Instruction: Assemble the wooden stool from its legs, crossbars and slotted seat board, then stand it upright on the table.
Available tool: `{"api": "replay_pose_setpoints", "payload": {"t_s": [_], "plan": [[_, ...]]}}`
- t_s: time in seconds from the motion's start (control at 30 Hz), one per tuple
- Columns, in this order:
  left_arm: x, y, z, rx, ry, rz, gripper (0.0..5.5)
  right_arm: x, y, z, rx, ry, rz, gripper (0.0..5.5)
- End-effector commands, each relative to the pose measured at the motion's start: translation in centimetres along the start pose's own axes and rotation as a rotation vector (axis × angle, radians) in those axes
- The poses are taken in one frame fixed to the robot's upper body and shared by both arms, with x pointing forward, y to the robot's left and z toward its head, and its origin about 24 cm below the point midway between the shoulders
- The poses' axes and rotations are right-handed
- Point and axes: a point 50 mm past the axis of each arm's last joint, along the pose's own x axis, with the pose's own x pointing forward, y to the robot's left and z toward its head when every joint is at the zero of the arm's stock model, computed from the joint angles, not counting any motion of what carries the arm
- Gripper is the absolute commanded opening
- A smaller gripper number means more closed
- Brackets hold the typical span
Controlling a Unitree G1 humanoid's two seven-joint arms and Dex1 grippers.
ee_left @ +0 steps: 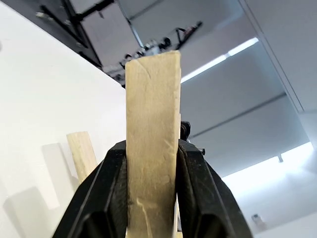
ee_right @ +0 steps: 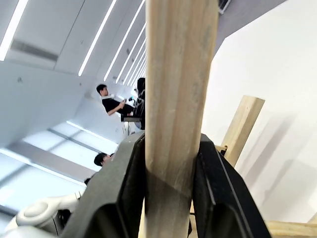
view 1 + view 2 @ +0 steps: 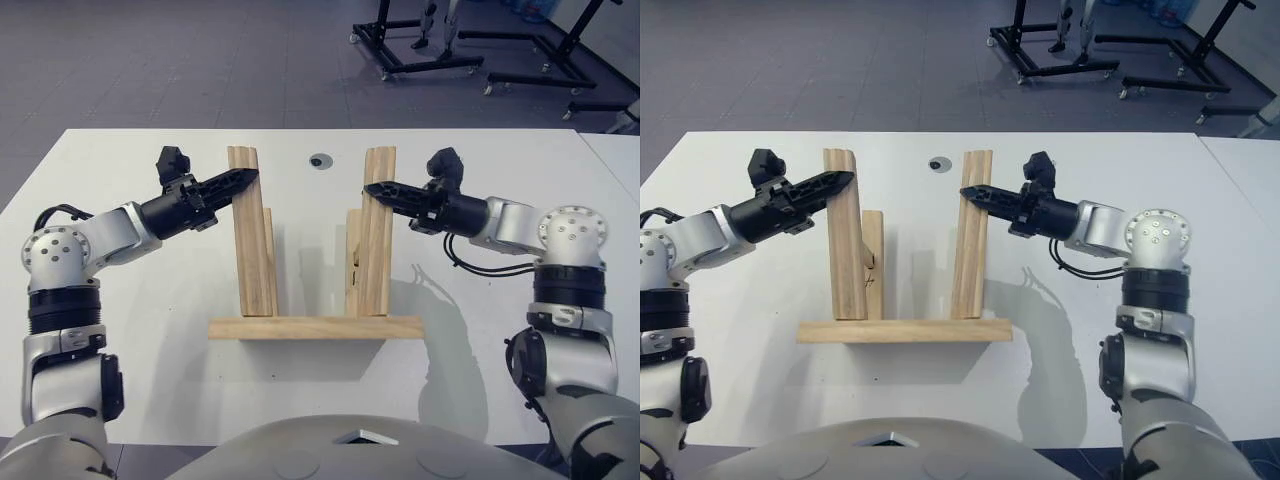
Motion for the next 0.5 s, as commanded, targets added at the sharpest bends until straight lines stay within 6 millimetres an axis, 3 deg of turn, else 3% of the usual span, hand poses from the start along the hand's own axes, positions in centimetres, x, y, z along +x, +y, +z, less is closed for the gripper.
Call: {"api": "replay_pose_setpoints", "payload": {"t_s": [0.03, 0.1, 0.17, 0.5], "plan": [[1.8, 0.8, -0.4, 0.035, -0.026, 0.122, 1.07, 1.6, -1.3, 1.0, -0.035, -0.031, -0.156, 1.07], [1.9, 1.2, -0.2, -0.003, -0.065, 0.133, 1.07, 1.7, -1.5, 1.4, 0.001, -0.065, -0.144, 1.68], [1.9, 1.9, -0.1, -0.060, -0.100, 0.151, 1.68, 1.7, -1.7, 1.8, 0.044, -0.098, -0.126, 2.16], [2.6, 2.8, 2.9, -0.178, -0.275, 0.147, 3.29, 2.4, -1.1, 5.1, 0.135, -0.331, -0.040, 4.00]]}}
